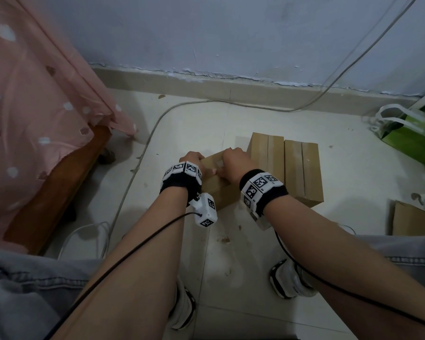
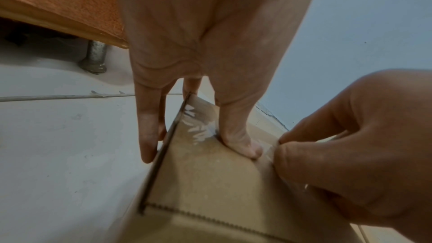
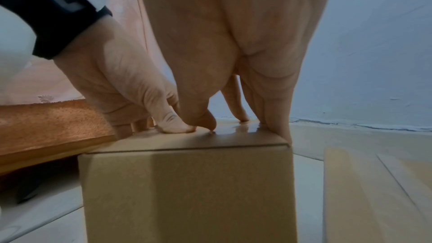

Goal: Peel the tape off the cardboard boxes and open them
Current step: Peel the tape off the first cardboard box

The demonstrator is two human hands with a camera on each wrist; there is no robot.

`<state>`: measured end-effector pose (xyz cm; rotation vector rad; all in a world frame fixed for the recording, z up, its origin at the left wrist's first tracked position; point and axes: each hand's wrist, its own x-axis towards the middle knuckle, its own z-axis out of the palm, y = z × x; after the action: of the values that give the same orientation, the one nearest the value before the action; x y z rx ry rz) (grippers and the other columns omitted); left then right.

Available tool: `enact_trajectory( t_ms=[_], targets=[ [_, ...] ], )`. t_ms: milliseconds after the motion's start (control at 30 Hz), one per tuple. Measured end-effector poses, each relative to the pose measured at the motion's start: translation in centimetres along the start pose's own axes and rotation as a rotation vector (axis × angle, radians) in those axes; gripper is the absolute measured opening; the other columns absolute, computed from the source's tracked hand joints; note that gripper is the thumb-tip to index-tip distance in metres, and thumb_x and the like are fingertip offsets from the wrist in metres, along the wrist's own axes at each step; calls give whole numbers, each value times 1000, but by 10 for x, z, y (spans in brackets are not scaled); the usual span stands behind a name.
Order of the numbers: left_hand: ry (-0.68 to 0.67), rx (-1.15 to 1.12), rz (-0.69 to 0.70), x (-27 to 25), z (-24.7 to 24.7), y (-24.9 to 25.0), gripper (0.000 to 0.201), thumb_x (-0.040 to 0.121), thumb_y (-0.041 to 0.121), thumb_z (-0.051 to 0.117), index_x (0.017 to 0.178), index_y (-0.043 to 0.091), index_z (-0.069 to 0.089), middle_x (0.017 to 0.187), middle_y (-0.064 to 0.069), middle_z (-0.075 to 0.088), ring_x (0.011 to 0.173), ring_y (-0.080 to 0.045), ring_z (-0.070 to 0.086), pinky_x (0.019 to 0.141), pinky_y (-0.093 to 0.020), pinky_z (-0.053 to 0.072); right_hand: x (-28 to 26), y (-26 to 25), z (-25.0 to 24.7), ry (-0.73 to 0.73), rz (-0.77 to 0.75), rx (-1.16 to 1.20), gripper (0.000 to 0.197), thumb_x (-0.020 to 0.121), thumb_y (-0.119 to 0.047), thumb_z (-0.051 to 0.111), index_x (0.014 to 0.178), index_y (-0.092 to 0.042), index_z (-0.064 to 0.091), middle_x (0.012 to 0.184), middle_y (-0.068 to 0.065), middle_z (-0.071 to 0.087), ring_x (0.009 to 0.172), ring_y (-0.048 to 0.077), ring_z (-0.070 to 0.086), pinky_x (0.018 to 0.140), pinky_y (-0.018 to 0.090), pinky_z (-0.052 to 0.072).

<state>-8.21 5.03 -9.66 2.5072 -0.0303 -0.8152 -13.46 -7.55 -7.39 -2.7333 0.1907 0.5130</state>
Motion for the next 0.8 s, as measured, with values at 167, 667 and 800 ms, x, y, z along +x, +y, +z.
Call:
enact_trajectory(
  t_ms=[167, 667, 800],
  targets=[
    [3, -20, -1, 1, 0, -1, 48, 83, 33, 78, 122, 10, 64, 117, -12, 67, 102, -30, 66, 73, -25, 49, 2, 3, 1, -2, 17, 51, 45, 87, -40, 69, 68, -14, 38, 100, 17, 62, 87, 27, 54, 67, 31, 37],
    [48, -20, -7, -1, 3, -2, 52, 82, 38, 76, 125, 12, 62, 124, -9, 65, 113, -26, 62, 78, -22, 40, 3, -1, 6, 36, 9, 20, 33, 88, -33, 69, 99, -5, 56, 105, 16, 59, 96, 32, 57, 72, 32, 41],
    [46, -39, -3, 0, 4, -3, 52, 81, 37, 78, 124, 13, 63, 126, -8, 64, 115, -26, 60, 80, -22, 39, 7, 2, 6, 46, 29, 48, 29, 88, -26, 69, 78, -12, 46, 100, 16, 60, 91, 32, 59, 68, 32, 42]
  ],
)
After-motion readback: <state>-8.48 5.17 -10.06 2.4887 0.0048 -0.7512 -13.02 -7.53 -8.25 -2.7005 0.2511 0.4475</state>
